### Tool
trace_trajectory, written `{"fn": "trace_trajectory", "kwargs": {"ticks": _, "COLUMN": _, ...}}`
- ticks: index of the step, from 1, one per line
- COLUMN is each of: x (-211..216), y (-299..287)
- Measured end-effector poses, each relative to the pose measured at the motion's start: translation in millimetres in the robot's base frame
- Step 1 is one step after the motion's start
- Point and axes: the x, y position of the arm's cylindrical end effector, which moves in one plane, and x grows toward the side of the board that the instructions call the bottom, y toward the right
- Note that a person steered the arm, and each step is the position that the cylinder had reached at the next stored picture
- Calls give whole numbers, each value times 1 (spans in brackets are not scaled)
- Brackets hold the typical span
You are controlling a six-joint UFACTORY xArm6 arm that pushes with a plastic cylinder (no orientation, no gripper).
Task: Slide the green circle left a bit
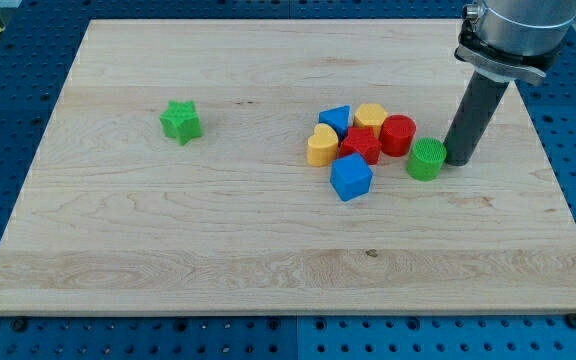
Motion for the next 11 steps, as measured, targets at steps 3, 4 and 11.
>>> {"fn": "trace_trajectory", "kwargs": {"ticks": 3, "x": 24, "y": 33}}
{"fn": "trace_trajectory", "kwargs": {"ticks": 4, "x": 46, "y": 33}}
{"fn": "trace_trajectory", "kwargs": {"ticks": 11, "x": 58, "y": -21}}
